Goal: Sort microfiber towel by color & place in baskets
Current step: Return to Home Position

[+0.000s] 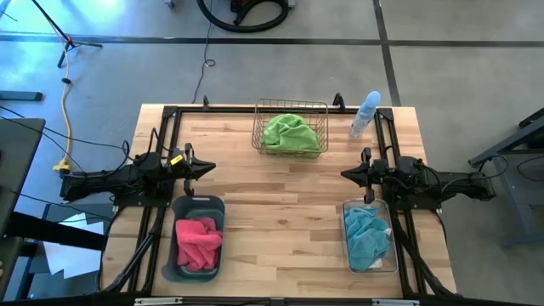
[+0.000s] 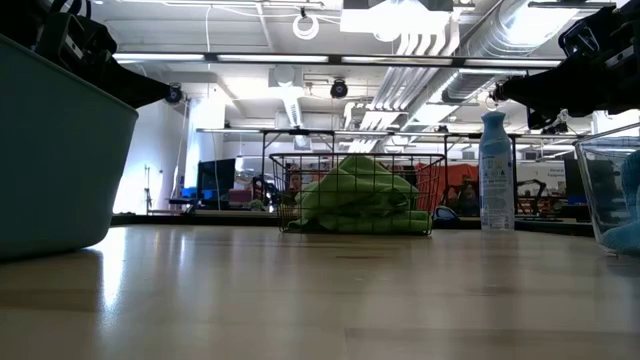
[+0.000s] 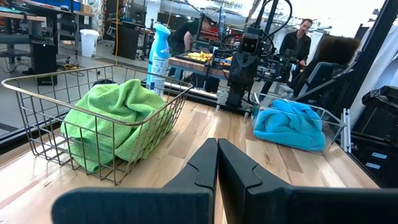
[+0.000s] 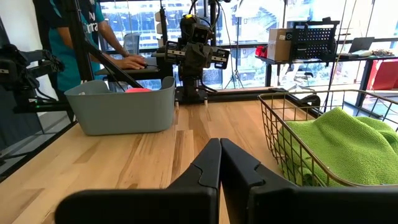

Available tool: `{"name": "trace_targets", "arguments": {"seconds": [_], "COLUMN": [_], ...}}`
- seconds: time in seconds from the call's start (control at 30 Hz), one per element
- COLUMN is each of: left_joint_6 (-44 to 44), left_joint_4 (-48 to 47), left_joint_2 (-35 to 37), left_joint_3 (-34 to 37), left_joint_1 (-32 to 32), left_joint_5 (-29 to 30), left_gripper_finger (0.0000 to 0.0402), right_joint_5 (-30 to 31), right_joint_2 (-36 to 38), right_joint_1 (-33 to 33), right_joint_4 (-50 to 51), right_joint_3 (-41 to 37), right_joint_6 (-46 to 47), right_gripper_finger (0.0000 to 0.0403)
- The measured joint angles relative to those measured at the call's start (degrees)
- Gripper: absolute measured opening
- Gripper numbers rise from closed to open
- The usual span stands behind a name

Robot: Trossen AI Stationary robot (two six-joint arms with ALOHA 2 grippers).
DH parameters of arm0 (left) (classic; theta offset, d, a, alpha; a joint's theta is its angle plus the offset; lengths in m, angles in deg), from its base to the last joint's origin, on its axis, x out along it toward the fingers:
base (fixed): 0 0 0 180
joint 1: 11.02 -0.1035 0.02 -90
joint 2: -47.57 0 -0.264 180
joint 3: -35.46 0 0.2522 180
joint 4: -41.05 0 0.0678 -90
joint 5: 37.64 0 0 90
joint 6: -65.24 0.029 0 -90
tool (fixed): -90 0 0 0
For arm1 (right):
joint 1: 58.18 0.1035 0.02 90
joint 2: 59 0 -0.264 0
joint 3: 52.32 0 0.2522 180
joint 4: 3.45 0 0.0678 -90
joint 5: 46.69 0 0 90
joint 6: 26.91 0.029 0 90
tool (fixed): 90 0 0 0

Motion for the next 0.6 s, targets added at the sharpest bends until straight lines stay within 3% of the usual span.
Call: {"name": "trace_targets", "arguments": {"seconds": [0.6], "left_joint_6": [0.0], "left_joint_4": [0.0], "left_joint_2": [0.0], "left_joint_3": [0.0], "left_joint_1": [0.0], "left_joint_5": [0.0], "left_gripper_finger": [0.0000], "right_joint_5": [0.0], "right_joint_2": [0.0], "right_joint_1": [0.0], "right_joint_4": [0.0], "right_joint_3": [0.0], "right_joint_6": [0.0], "right_gripper_finger": [0.0000]}}
